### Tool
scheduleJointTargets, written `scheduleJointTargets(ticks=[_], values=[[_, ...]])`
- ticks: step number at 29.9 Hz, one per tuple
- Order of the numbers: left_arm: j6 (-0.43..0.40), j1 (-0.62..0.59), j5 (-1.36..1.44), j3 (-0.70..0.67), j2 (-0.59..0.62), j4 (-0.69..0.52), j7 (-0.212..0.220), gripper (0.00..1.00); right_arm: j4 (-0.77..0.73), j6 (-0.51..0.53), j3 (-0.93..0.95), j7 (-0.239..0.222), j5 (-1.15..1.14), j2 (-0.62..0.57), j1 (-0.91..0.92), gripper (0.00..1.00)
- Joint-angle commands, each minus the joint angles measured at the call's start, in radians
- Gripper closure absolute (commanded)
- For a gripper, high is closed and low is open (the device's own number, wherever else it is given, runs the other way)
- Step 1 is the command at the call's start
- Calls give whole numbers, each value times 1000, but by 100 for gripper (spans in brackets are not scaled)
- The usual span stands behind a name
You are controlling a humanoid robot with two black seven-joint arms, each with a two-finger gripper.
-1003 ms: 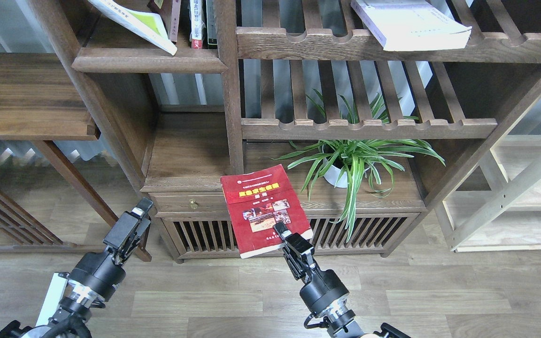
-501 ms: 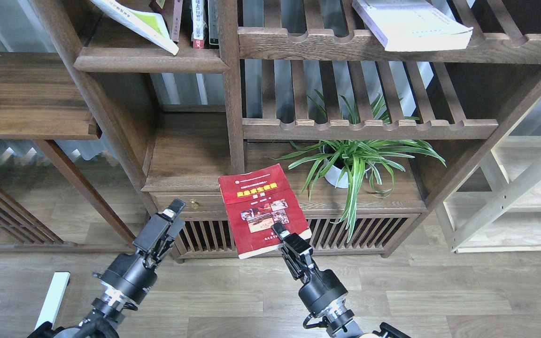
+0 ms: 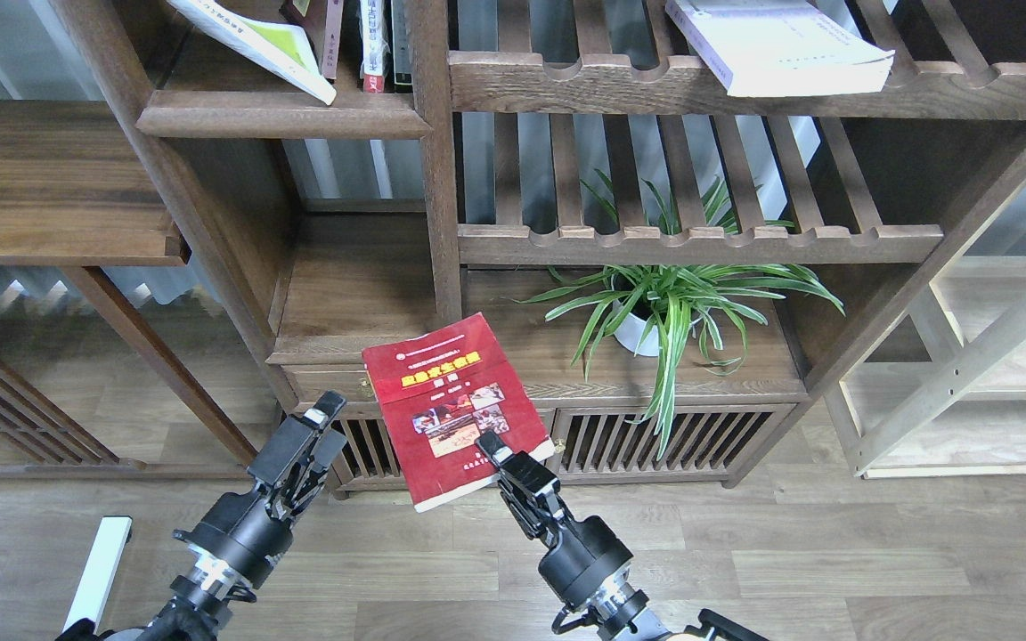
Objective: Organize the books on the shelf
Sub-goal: 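Lower the red book toward the left gripper and grasp it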
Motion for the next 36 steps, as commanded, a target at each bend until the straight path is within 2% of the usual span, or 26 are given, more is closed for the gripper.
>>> scheduleJointTargets(ticks=[1,10,22,31,34,36], values=[[0,-2,-12,35,0,13,2,2,1,0,-3,-4,4,0,11,96],[0,-43,-17,43,-40,41,2,3,1,0,-15,-4,8,0,11,96],[0,-150,-54,79,-144,161,-4,4,1,0,-17,-4,9,0,11,96],[0,-149,-51,103,-147,156,4,17,1,0,-17,-4,9,0,13,96],[0,-146,-52,104,-140,152,8,24,1,0,-17,-4,9,0,11,96],[0,-144,-52,103,-135,149,8,32,1,0,-17,-4,9,0,13,96]])
